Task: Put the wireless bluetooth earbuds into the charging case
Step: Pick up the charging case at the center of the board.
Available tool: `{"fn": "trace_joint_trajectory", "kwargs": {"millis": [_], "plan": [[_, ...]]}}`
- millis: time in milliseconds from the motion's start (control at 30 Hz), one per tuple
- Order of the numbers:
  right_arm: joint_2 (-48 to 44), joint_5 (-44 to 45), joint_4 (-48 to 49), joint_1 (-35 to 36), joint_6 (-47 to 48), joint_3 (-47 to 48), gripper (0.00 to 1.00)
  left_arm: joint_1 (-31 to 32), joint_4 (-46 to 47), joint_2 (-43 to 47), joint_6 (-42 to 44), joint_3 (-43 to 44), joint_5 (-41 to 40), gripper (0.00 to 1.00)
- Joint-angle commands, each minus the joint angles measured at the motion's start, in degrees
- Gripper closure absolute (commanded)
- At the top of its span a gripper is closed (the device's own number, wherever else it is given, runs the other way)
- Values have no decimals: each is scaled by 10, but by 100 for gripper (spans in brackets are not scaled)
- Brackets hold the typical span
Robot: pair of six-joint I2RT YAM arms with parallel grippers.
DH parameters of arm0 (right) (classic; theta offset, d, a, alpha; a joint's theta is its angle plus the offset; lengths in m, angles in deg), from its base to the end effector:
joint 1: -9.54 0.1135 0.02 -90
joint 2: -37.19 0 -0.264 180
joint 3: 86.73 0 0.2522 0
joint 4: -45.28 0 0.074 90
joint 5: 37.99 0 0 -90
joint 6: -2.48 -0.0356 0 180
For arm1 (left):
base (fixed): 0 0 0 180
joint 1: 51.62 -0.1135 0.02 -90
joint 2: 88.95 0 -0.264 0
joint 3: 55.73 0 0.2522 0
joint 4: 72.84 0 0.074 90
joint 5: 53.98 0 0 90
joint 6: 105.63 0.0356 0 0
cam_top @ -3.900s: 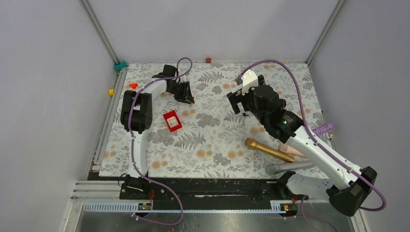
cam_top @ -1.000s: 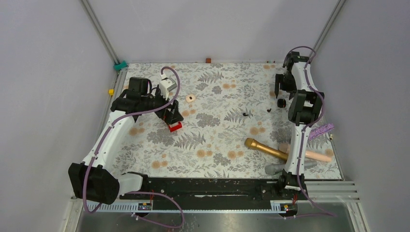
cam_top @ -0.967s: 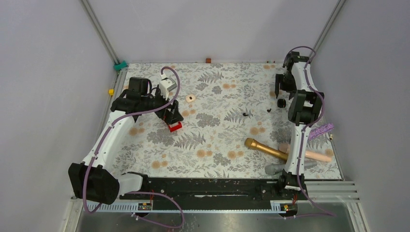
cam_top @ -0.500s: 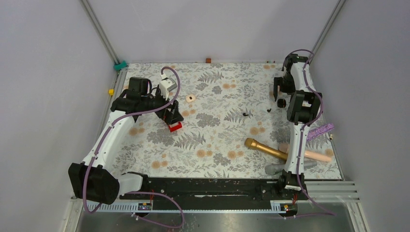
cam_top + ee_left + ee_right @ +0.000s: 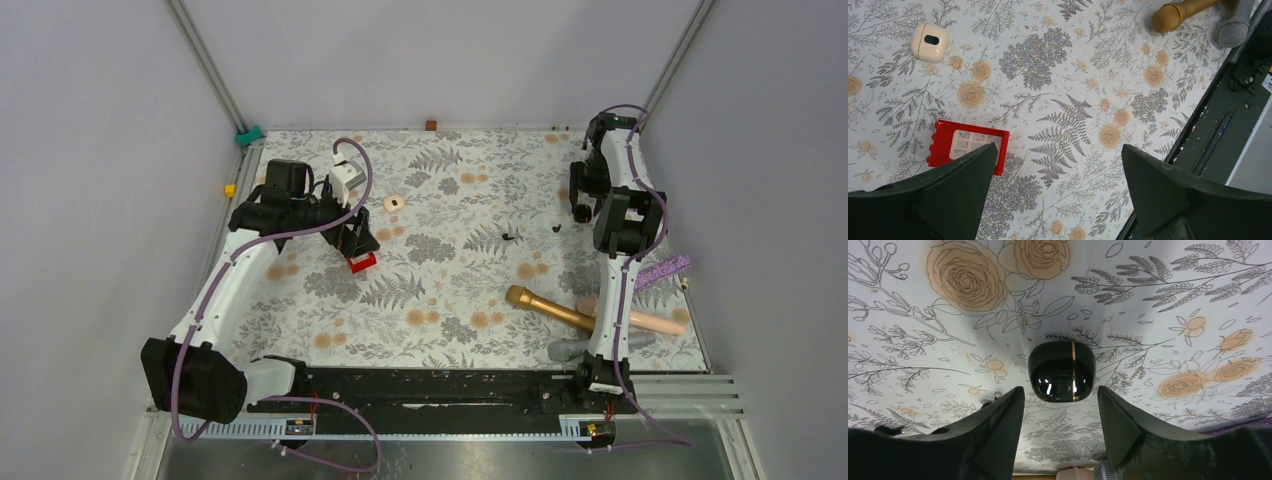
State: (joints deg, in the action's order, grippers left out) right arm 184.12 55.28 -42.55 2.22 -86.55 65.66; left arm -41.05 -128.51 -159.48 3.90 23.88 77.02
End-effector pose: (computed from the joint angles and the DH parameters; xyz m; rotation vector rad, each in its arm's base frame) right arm 0.5024 -0.0666 0.1730 0.1725 3.0063 -0.1002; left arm 0.2418 -0.0689 0.3289 0.9003 2.0692 -0.7626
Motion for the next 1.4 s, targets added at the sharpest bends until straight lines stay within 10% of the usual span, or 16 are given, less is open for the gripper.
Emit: {"fn": "trace_joint_trajectory", "kwargs": {"millis": [0,467,933,1367], "plan": [[-18,-31,-23,7,-6,-3,38,-2,20,23,8,-3,19,1],[-35,-75,-23,51,-27,-24,40,-7,20,30,8,-4,22,1],[-90,-54,-10,51,-28,-9,7,-11,26,34,8,-7,27,2],[-59,-85,27,25,-116,-2,1,-14,28,35,8,-8,26,1]]}}
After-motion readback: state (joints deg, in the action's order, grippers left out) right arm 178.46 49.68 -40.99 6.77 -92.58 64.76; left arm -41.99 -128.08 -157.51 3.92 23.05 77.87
